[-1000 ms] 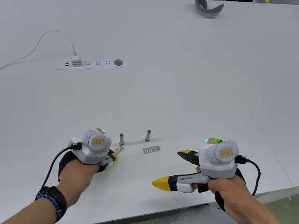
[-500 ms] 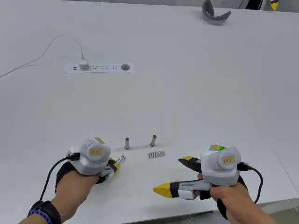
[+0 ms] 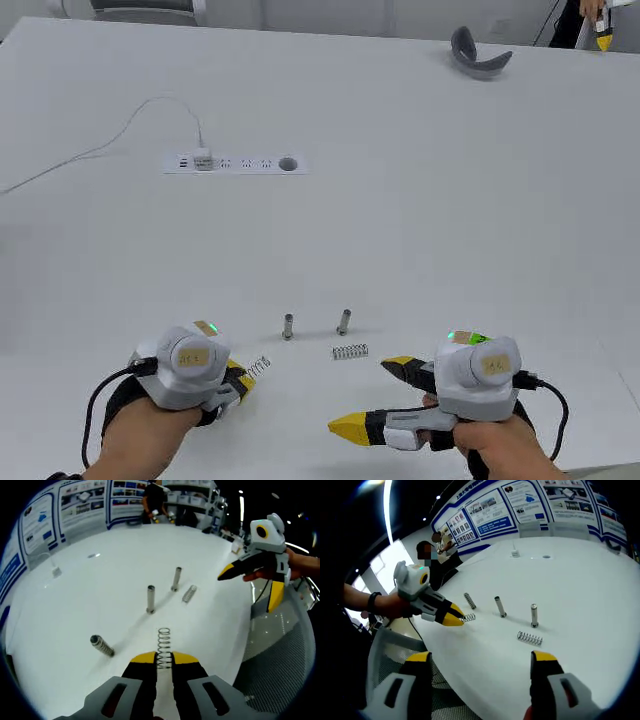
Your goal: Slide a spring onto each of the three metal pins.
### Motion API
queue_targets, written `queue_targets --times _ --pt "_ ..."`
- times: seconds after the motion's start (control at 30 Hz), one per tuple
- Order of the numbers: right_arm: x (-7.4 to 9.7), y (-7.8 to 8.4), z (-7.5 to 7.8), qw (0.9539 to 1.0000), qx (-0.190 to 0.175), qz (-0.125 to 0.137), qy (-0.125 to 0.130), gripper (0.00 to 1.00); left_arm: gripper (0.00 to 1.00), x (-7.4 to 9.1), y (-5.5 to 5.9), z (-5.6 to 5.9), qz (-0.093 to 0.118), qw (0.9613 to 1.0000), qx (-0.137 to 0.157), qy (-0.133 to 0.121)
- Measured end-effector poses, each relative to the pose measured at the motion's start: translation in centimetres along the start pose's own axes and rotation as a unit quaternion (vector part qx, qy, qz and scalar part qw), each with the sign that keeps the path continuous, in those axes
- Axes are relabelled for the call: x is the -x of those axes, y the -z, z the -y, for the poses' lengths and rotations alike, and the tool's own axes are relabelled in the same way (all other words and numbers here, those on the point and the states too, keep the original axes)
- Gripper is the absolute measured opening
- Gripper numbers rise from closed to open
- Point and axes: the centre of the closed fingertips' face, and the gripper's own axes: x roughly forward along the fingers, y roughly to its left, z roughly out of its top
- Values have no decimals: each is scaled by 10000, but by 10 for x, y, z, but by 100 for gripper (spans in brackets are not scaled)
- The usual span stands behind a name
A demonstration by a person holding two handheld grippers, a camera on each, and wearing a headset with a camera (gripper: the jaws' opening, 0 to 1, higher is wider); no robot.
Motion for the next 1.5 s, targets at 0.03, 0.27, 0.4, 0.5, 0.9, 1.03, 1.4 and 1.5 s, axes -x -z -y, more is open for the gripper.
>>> queue_targets --times 0.03,0.27,0.4,0.5,0.9,1.03,1.4,1.5 --pt "-1 0 -1 10000 -6 5 -18 81 10 2 0 0 0 10000 -7 -1" --pt "-6 -5 -8 9997 -94 65 -194 78 10 18 -1 3 44 9999 -109 11" --pt "-9 -7 -12 9995 -144 93 -269 77 10 26 -4 4 86 9998 -184 27" --pt "-13 -8 -16 9993 -126 84 -336 76 10 32 -7 6 135 9996 -236 35" --pt "-27 -19 -34 9975 -142 128 -674 68 10 49 -19 11 341 9989 -323 60" --pt "-31 -28 -41 9961 -244 226 -821 64 10 54 -22 12 386 9985 -372 71" --pt "-42 -48 -60 9908 -412 389 -1226 48 10 60 -29 31 524 9972 -479 218" --pt "-43 -51 -65 9890 -495 414 -1333 44 10 60 -30 39 532 9967 -545 281"
